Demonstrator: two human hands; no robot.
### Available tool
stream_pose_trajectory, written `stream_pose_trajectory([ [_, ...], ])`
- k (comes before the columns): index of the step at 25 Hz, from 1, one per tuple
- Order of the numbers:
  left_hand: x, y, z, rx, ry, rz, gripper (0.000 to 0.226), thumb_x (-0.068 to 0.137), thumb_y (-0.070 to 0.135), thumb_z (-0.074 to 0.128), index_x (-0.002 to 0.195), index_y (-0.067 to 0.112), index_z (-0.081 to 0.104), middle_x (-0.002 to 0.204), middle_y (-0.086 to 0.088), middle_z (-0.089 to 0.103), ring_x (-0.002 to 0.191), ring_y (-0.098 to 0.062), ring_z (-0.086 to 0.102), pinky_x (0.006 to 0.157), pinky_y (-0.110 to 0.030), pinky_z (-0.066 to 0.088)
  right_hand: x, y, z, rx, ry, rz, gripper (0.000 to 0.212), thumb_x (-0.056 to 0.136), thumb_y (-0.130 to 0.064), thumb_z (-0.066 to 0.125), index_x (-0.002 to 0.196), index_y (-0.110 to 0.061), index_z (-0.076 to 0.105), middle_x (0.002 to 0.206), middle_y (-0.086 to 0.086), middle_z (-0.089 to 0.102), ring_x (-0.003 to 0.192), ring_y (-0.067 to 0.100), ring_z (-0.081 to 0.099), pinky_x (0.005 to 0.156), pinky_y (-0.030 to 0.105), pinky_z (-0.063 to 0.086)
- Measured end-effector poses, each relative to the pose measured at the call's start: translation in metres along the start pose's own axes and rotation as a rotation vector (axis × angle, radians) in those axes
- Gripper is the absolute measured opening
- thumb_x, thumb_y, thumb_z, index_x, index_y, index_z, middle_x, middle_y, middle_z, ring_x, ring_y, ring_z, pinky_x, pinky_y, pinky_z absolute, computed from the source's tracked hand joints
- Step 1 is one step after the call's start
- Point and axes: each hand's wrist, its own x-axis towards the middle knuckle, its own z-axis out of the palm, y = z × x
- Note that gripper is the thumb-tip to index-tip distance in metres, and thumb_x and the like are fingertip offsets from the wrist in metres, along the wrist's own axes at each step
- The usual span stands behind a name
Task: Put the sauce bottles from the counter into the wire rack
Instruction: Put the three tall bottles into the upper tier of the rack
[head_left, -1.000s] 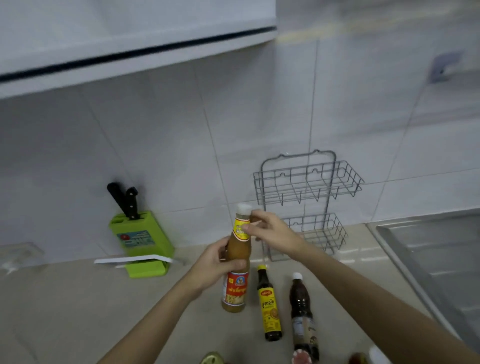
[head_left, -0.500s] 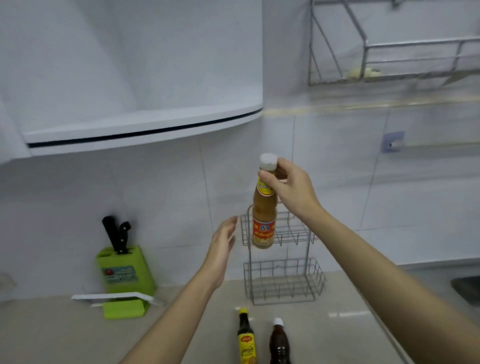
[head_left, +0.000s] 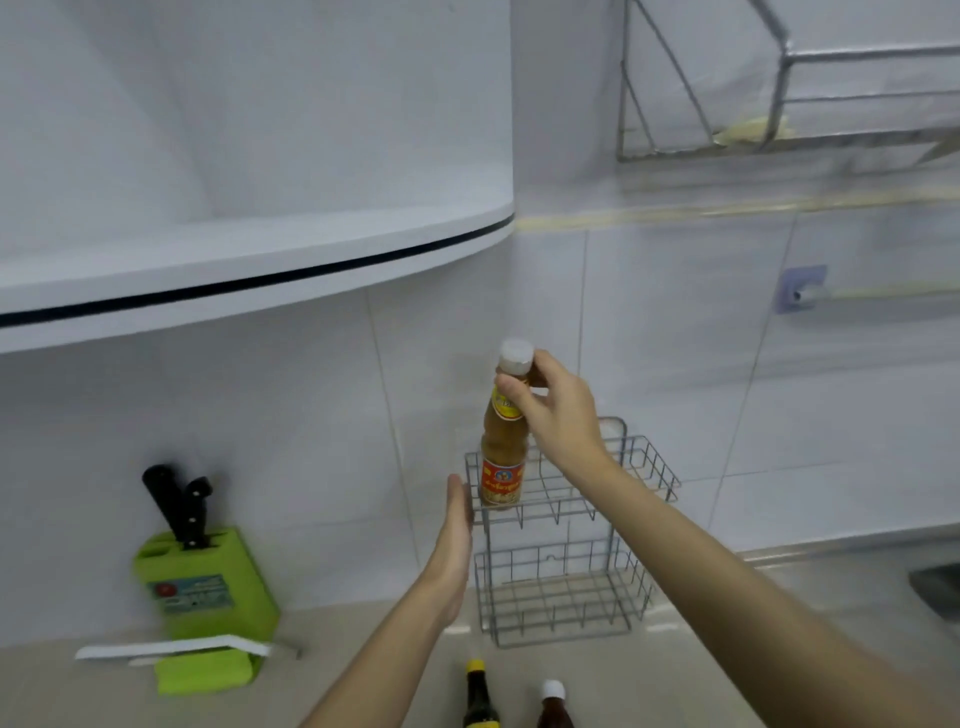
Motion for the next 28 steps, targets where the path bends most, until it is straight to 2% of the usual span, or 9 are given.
stream_pose_trajectory([
  [6, 0.006, -0.009, -0.004, -0.047, -0.043, 0.023, 0.075, 0.089, 0.071, 0.004, 0.153, 0.032, 0.013, 0.161, 0.008, 0.021, 0.149, -0.01, 0.014, 0.123, -0.035, 0.005, 0.004, 0.008, 0.021, -0.018, -0.117, 0.037, 0.031, 0.092, -0.035, 0.059, 0.118, -0.018, 0.06, 0.099, -0.005, 0.068, 0.095, 0.014, 0.063, 0.075, 0.023, 0.048],
  [13, 0.006, -0.009, -0.003, -0.017, -0.06, 0.032, 0.074, 0.088, 0.072, 0.005, 0.152, 0.035, 0.015, 0.161, 0.007, 0.02, 0.149, -0.012, 0.014, 0.123, -0.038, 0.005, 0.007, 0.016, 0.02, 0.044, -0.226, 0.105, 0.039, 0.091, -0.041, 0.057, 0.122, -0.018, 0.056, 0.115, 0.001, 0.069, 0.11, 0.019, 0.062, 0.093, 0.043, 0.053],
  [19, 0.002, -0.006, -0.001, 0.01, -0.044, 0.035, 0.074, 0.088, 0.072, 0.006, 0.151, 0.035, 0.018, 0.161, 0.005, 0.023, 0.149, -0.013, 0.016, 0.123, -0.039, 0.006, -0.001, 0.005, 0.023, 0.006, -0.132, 0.104, 0.036, 0.092, -0.037, 0.058, 0.121, -0.017, 0.058, 0.111, 0.0, 0.069, 0.105, 0.017, 0.063, 0.087, 0.036, 0.055],
  [22, -0.003, 0.0, 0.001, 0.03, -0.049, 0.042, 0.072, 0.091, 0.068, 0.004, 0.151, 0.032, 0.02, 0.16, 0.004, 0.025, 0.149, -0.014, 0.017, 0.121, -0.039, 0.007, -0.002, 0.001, 0.024, -0.014, -0.142, 0.107, 0.036, 0.092, -0.036, 0.058, 0.123, -0.016, 0.058, 0.113, 0.002, 0.068, 0.107, 0.018, 0.063, 0.088, 0.036, 0.055],
  [25, -0.008, 0.002, -0.002, 0.082, -0.062, 0.042, 0.072, 0.091, 0.068, 0.003, 0.152, 0.033, 0.015, 0.162, 0.004, 0.019, 0.15, -0.014, 0.012, 0.123, -0.04, 0.005, -0.004, 0.001, 0.021, 0.059, -0.168, 0.146, 0.041, 0.09, -0.036, 0.061, 0.124, -0.014, 0.056, 0.117, 0.004, 0.067, 0.111, 0.019, 0.062, 0.092, 0.035, 0.054],
  [27, -0.015, -0.005, -0.012, 0.154, -0.041, 0.022, 0.073, 0.089, 0.07, 0.004, 0.153, 0.033, 0.007, 0.163, 0.006, 0.009, 0.151, -0.013, 0.007, 0.123, -0.04, 0.003, -0.011, 0.004, 0.011, 0.102, -0.032, 0.142, 0.044, 0.088, -0.039, 0.063, 0.124, -0.015, 0.055, 0.115, 0.0, 0.067, 0.107, 0.011, 0.063, 0.091, 0.026, 0.052],
  [28, -0.019, -0.014, -0.019, 0.213, -0.023, 0.01, 0.073, 0.09, 0.07, 0.006, 0.153, 0.033, 0.005, 0.163, 0.007, 0.006, 0.151, -0.013, 0.007, 0.123, -0.039, 0.003, -0.018, 0.008, 0.003, 0.104, 0.077, 0.121, 0.039, 0.088, -0.039, 0.062, 0.119, -0.016, 0.057, 0.108, -0.004, 0.067, 0.101, 0.006, 0.062, 0.087, 0.022, 0.051],
])
